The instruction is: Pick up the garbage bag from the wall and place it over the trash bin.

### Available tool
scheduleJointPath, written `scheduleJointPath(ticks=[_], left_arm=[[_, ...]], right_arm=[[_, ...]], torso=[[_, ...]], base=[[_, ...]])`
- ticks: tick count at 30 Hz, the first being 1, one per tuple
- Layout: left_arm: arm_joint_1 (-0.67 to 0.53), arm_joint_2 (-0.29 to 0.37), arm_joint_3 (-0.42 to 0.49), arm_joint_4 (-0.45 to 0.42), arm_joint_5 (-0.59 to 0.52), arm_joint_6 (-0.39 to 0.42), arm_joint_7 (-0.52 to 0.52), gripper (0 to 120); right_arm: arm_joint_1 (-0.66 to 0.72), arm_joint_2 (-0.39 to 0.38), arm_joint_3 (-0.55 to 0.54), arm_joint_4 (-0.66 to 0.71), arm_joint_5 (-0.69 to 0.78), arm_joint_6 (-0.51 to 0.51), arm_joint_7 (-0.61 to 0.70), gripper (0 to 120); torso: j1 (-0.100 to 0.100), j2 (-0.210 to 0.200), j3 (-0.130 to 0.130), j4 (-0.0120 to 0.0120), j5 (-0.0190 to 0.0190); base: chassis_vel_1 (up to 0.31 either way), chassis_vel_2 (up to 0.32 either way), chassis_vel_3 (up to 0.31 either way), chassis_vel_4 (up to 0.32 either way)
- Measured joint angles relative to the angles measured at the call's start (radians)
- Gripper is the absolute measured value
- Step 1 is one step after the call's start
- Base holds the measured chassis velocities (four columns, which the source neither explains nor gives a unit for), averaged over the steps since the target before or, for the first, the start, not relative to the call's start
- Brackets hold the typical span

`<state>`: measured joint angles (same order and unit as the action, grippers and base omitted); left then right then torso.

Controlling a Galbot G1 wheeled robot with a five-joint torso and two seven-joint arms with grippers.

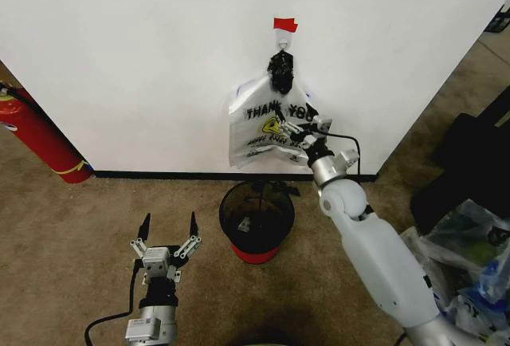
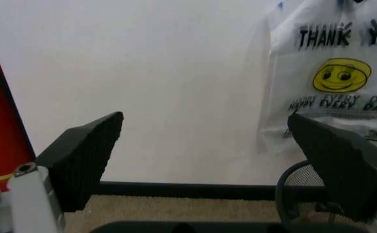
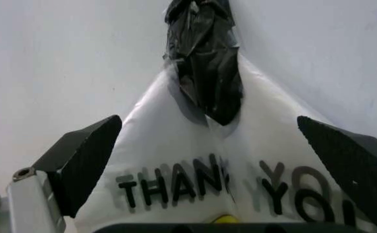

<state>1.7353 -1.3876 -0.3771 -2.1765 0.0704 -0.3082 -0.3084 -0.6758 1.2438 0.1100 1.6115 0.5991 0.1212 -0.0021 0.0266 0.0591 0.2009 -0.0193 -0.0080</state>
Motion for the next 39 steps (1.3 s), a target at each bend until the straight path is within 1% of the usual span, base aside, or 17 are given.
scheduleJointPath(ticks=[9, 24, 26, 27, 29, 31, 33, 34, 35, 39], left_arm=[[0.0, 0.004, -0.005, 0.002, -0.004, -0.001, -0.003, 100], [0.002, -0.002, -0.012, -0.005, -0.008, -0.01, -0.008, 100], [0.003, -0.005, -0.012, -0.007, -0.008, -0.011, -0.008, 100], [0.003, -0.005, -0.012, -0.007, -0.008, -0.011, -0.008, 100], [0.005, -0.007, -0.012, -0.007, -0.008, -0.015, -0.008, 100], [0.006, -0.007, -0.012, -0.007, -0.008, -0.019, -0.008, 100], [0.006, -0.008, -0.012, -0.007, -0.008, -0.021, -0.009, 100], [0.006, -0.009, -0.011, -0.007, -0.008, -0.022, -0.009, 100], [0.006, -0.009, -0.011, -0.007, -0.008, -0.022, -0.009, 100], [0.007, -0.011, -0.011, -0.008, -0.007, -0.025, -0.009, 100]], right_arm=[[0.081, -0.003, -0.047, -0.063, 0.016, -0.003, 0.008, 100], [0.145, 0.045, -0.091, -0.137, 0.014, -0.004, 0.024, 97], [0.151, 0.047, -0.092, -0.14, 0.015, -0.004, 0.026, 89], [0.151, 0.047, -0.092, -0.14, 0.015, -0.004, 0.026, 89], [0.157, 0.05, -0.095, -0.142, 0.016, -0.004, 0.029, 79], [0.165, 0.053, -0.101, -0.146, 0.017, -0.004, 0.036, 72], [0.17, 0.056, -0.105, -0.149, 0.017, -0.004, 0.04, 62], [0.17, 0.057, -0.106, -0.149, 0.017, -0.006, 0.043, 58], [0.17, 0.057, -0.106, -0.149, 0.017, -0.006, 0.043, 58], [0.171, 0.059, -0.105, -0.146, 0.017, -0.007, 0.049, 43]], torso=[[0.0, 0.0, 0.0, 0.0001, -0.0001], [0.0, 0.0, 0.0, 0.0001, 0.0], [0.0, 0.0, 0.0, 0.0001, -0.0001], [0.0, 0.0, 0.0, 0.0001, -0.0001], [0.0, 0.0, 0.0, 0.0, 0.0], [0.0, 0.0, 0.0, 0.0, 0.0], [0.0, 0.0, 0.0, 0.0001, 0.0], [0.0, 0.0, 0.0, 0.0001, 0.0], [0.0, 0.0, 0.0, 0.0001, 0.0], [0.0, 0.0, 0.0, 0.0001, 0.0]], base=[[0.0, 0.0, 0.0, 0.0], [0.0, 0.0, 0.0, 0.0], [0.0, 0.0, 0.0, 0.0], [0.0, 0.0, 0.0, 0.0], [0.0, 0.0, 0.0, 0.0], [0.0, 0.0, 0.0, 0.0], [0.0, 0.0, 0.0, 0.0], [0.0, 0.0, 0.0, 0.0], [0.0, 0.0, 0.0, 0.0], [0.0, 0.0, 0.0, 0.0]])
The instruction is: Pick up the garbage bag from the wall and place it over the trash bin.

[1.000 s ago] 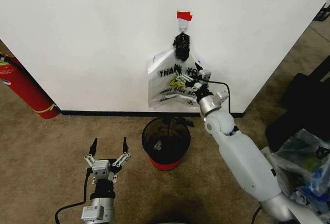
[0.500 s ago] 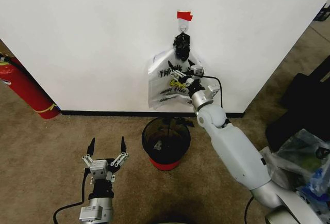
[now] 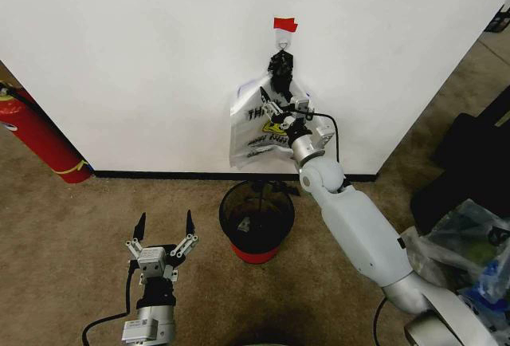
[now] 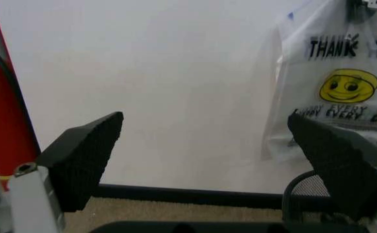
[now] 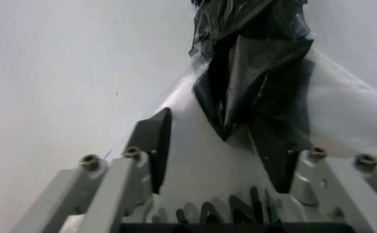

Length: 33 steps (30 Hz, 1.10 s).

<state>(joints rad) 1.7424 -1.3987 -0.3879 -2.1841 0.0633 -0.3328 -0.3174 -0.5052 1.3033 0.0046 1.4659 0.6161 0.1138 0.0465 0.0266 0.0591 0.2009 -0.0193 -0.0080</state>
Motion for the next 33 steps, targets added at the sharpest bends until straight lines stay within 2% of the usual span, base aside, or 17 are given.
scheduleJointPath(ticks=[1, 2, 4, 11, 20, 26, 33], left_arm=[[0.0, 0.0, 0.0, 0.0, 0.0, 0.0, 0.0, 100], [0.0, 0.0, 0.0, -0.001, 0.0, 0.0, 0.0, 100], [0.001, 0.0, 0.0, -0.002, 0.0, 0.0, 0.0, 100], [0.008, 0.0, 0.001, -0.012, 0.002, -0.006, 0.0, 100], [0.014, -0.001, 0.003, -0.016, 0.002, -0.011, 0.001, 100], [0.017, -0.001, 0.003, -0.02, 0.002, -0.015, 0.001, 100], [0.016, 0.003, 0.004, -0.025, 0.001, -0.016, 0.001, 100]], right_arm=[[0.0, 0.0, 0.0, 0.0, 0.0, 0.0, 0.0, 43], [0.0, 0.0, 0.001, 0.001, 0.0, 0.0, 0.001, 34], [0.0, 0.001, 0.002, 0.002, 0.0, 0.0, 0.002, 32], [-0.008, -0.007, 0.012, 0.02, -0.001, 0.0, 0.007, 1], [-0.03, -0.019, 0.015, 0.049, -0.014, -0.001, 0.012, 0], [-0.107, -0.043, 0.031, 0.126, -0.062, 0.002, 0.006, 0], [-0.261, -0.087, 0.07, 0.251, -0.12, 0.015, -0.014, 0]], torso=[[0.0, 0.0, 0.0, 0.0, 0.0], [0.0, 0.0, 0.0, 0.0, 0.0], [0.0, 0.0, 0.0, 0.0, 0.0001], [0.0, 0.0, 0.0, 0.0, 0.0], [0.0, 0.0, 0.0, 0.0001, 0.0001], [0.0, 0.0, 0.0, 0.0, 0.0001], [0.0, 0.0, 0.0, 0.0, 0.0002]], base=[[0.0, 0.0, 0.0, 0.0], [0.0, 0.0, 0.0, 0.0], [0.0, 0.0, 0.0, 0.0], [0.0, 0.0, 0.0, 0.0], [0.0, 0.0, 0.0, 0.0], [0.0, 0.0, 0.0, 0.0], [0.0, 0.0, 0.0, 0.0]])
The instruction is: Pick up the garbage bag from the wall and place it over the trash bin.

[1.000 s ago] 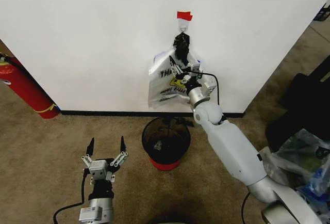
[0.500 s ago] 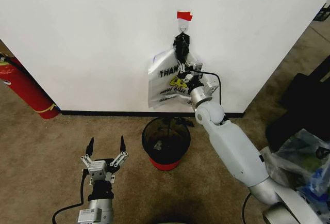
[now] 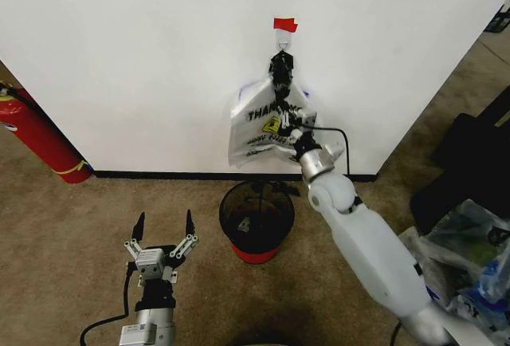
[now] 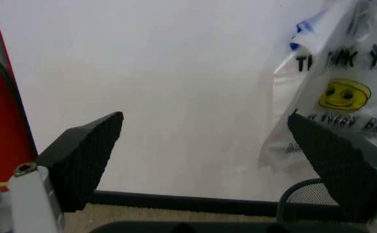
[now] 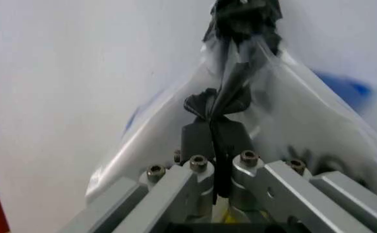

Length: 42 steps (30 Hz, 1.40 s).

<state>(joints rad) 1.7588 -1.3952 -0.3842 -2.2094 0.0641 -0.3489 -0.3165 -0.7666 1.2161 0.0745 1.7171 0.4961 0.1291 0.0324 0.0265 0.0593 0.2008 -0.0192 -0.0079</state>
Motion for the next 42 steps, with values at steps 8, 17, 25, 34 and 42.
scheduleJointPath(ticks=[8, 17, 25, 34, 42], left_arm=[[-0.001, 0.008, 0.006, -0.003, -0.003, 0.001, 0.0, 100], [-0.009, 0.016, 0.015, 0.006, -0.012, 0.0, -0.002, 100], [-0.013, 0.026, 0.015, 0.011, -0.028, -0.001, -0.003, 100], [-0.021, 0.034, 0.017, 0.017, -0.043, -0.001, -0.003, 100], [-0.023, 0.039, 0.018, 0.021, -0.055, -0.003, -0.003, 100]], right_arm=[[-0.204, -0.03, 0.065, 0.115, -0.082, 0.027, -0.03, 0], [-0.374, -0.026, 0.131, 0.204, -0.172, 0.065, -0.049, 0], [-0.507, -0.013, 0.193, 0.259, -0.214, 0.101, -0.063, 0], [-0.681, 0.01, 0.261, 0.308, -0.302, 0.192, -0.081, 0], [-0.764, 0.046, 0.283, 0.322, -0.363, 0.277, -0.082, 0]], torso=[[0.0, 0.0, 0.0, -0.0002, -0.0001], [0.0, 0.0, 0.0, 0.0, -0.0001], [0.0, 0.0, 0.0, -0.0001, 0.0], [0.0, 0.0, 0.0, -0.0001, -0.0002], [0.0, 0.0, 0.0, 0.0001, -0.0001]], base=[[0.0, 0.0, 0.0, 0.0], [0.0, 0.0, 0.0, 0.0], [0.0, 0.0, 0.0, 0.0], [0.0, 0.0, 0.0, 0.0], [0.0, 0.0, 0.0, 0.0]])
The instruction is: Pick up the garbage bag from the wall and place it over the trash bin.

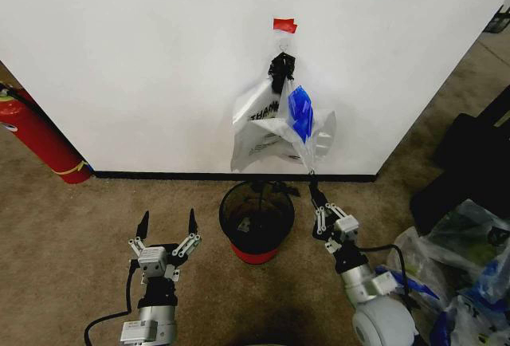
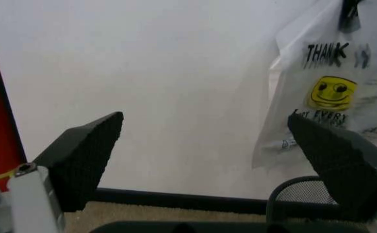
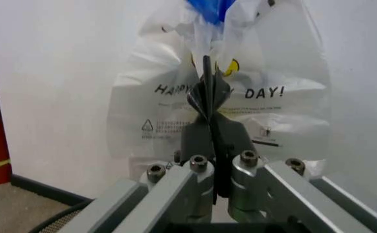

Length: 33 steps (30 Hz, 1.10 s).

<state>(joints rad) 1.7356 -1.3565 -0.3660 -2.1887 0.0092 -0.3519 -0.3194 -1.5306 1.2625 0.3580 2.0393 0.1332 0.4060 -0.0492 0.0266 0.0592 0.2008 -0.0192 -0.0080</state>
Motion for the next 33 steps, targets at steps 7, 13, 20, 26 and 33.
scheduleJointPath(ticks=[7, 13, 20, 26, 33], left_arm=[[-0.003, 0.006, -0.005, 0.001, -0.016, 0.0, 0.0, 100], [-0.01, 0.006, -0.007, 0.01, -0.023, 0.0, 0.0, 100], [-0.018, 0.004, -0.001, 0.019, -0.022, 0.003, 0.0, 100], [-0.015, 0.004, 0.001, 0.022, -0.021, 0.004, 0.0, 100], [-0.018, 0.001, 0.002, 0.027, -0.021, 0.004, 0.0, 100]], right_arm=[[-0.075, 0.029, 0.026, -0.023, -0.003, 0.067, 0.002, 0], [-0.171, 0.04, 0.073, -0.036, -0.009, 0.159, 0.0, 0], [-0.238, 0.057, 0.091, -0.056, -0.056, 0.236, -0.01, 0], [-0.269, 0.061, 0.099, -0.067, -0.068, 0.272, -0.011, 0], [-0.3, 0.047, 0.126, -0.064, -0.067, 0.303, -0.039, 0]], torso=[[0.0, 0.0, 0.0, -0.0001, 0.0], [0.0, 0.0, 0.0, -0.0003, 0.0], [0.0, 0.0, 0.0, -0.0001, 0.0], [0.0, 0.0, 0.0, -0.0001, 0.0001], [0.0, 0.0, 0.0, -0.0001, 0.0001]], base=[[0.0, 0.0, 0.0, 0.0], [0.0, 0.0, 0.0, 0.0], [0.0, 0.0, 0.0, 0.0], [0.0, 0.0, 0.0, 0.0], [0.0, 0.0, 0.0, 0.0]])
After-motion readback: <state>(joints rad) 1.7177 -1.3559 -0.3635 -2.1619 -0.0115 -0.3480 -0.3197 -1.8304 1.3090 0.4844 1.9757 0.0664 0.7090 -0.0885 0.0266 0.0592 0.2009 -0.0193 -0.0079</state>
